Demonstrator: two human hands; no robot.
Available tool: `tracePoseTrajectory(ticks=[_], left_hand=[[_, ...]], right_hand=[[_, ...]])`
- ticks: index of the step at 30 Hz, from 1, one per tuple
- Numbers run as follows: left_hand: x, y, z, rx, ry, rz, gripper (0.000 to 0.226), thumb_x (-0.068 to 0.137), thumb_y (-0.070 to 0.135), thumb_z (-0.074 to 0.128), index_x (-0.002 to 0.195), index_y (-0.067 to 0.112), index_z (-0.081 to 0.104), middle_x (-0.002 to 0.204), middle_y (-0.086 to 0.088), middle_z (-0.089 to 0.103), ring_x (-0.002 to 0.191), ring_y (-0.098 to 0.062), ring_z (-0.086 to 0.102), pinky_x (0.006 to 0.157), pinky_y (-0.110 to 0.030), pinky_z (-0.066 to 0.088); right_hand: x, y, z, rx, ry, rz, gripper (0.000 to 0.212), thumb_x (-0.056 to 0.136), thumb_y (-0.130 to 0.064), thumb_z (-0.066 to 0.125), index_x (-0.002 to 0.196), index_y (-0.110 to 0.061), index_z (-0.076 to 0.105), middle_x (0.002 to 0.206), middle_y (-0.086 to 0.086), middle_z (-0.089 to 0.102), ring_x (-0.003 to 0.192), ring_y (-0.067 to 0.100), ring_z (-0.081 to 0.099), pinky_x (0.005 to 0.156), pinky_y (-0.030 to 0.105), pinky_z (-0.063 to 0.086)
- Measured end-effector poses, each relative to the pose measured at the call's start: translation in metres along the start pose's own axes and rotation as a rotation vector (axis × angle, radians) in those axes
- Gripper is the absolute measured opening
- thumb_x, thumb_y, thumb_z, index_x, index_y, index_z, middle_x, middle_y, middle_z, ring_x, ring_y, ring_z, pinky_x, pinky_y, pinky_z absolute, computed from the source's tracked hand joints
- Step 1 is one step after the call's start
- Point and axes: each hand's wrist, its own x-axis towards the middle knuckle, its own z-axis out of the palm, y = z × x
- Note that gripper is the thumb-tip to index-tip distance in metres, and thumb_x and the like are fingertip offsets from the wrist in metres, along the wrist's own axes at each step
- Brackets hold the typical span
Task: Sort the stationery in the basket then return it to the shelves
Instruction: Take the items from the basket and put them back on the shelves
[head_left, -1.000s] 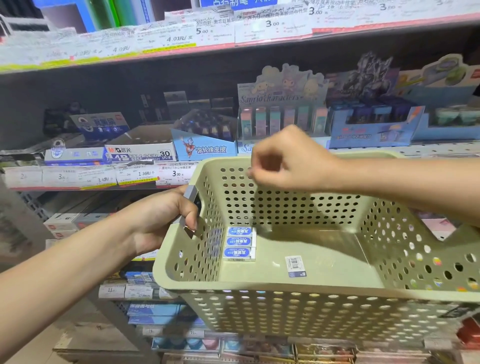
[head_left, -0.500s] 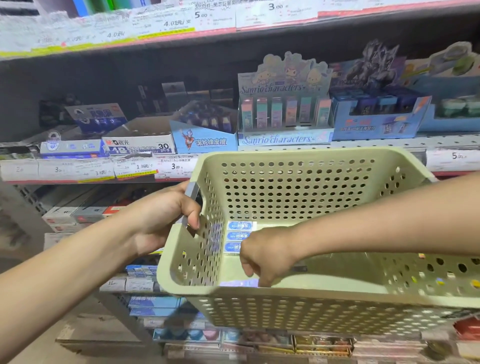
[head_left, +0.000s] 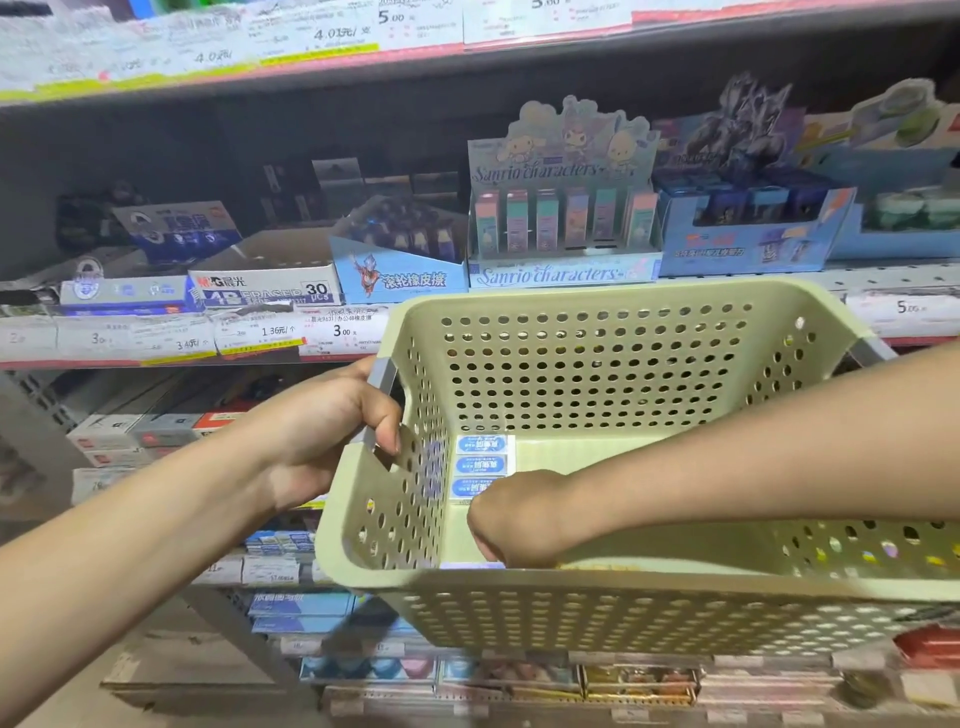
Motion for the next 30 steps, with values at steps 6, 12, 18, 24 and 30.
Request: tracePoseTrajectory(ticks=[6, 12, 18, 24, 30], left_hand=[[0.000, 0.000, -0.002, 0.006, -0.024, -0.010, 0.051, 0.048, -0.010, 0.042, 0.088, 0.015, 0.059, 0.070, -0.018, 0.056, 0.048, -0.025, 0.054, 0.053, -0.028, 0.046], [-0.002, 0.000, 0.001, 0.007, -0.038, -0.008, 0.047, 0.054, -0.013, 0.041, 0.087, 0.015, 0.058, 0.053, -0.012, 0.056, 0.040, -0.023, 0.053, 0.048, -0.025, 0.045], [-0.003, -0.001, -0.001, 0.004, -0.019, -0.013, 0.051, 0.047, -0.011, 0.042, 0.087, 0.014, 0.060, 0.065, -0.017, 0.057, 0.049, -0.026, 0.053, 0.054, -0.029, 0.045], [-0.001, 0.001, -0.004, -0.010, -0.008, -0.035, 0.046, 0.056, -0.012, 0.041, 0.091, 0.014, 0.058, 0.080, -0.021, 0.053, 0.059, -0.028, 0.051, 0.057, -0.030, 0.046], [-0.003, 0.003, -0.006, 0.010, -0.025, -0.018, 0.054, 0.040, -0.008, 0.040, 0.085, 0.014, 0.060, 0.068, -0.018, 0.059, 0.049, -0.026, 0.055, 0.053, -0.029, 0.049]], right_hand=[[-0.002, -0.002, -0.005, -0.015, -0.079, 0.030, 0.027, 0.085, 0.001, 0.050, 0.107, -0.001, 0.066, 0.095, 0.013, 0.065, 0.075, 0.025, 0.051, 0.045, 0.019, 0.030], [-0.005, 0.004, -0.015, 0.140, -0.020, 0.050, 0.024, 0.085, -0.011, 0.057, 0.104, -0.002, 0.067, 0.099, 0.012, 0.070, 0.078, 0.024, 0.062, 0.055, 0.023, 0.044], [-0.033, 0.020, -0.043, 0.593, 0.069, -0.002, 0.006, 0.094, -0.003, 0.046, 0.094, -0.006, 0.052, 0.074, 0.009, 0.058, 0.040, 0.009, 0.056, 0.046, 0.021, 0.048], [-0.066, 0.042, -0.072, 0.787, 0.287, -0.042, 0.016, 0.095, 0.003, 0.044, 0.096, -0.007, 0.056, 0.059, 0.001, 0.056, 0.040, -0.004, 0.054, 0.045, 0.009, 0.046], [-0.095, 0.070, -0.098, 0.786, 0.557, -0.009, 0.012, 0.088, -0.004, 0.061, 0.098, -0.011, 0.062, 0.073, 0.005, 0.065, 0.061, 0.011, 0.060, 0.061, 0.022, 0.049]])
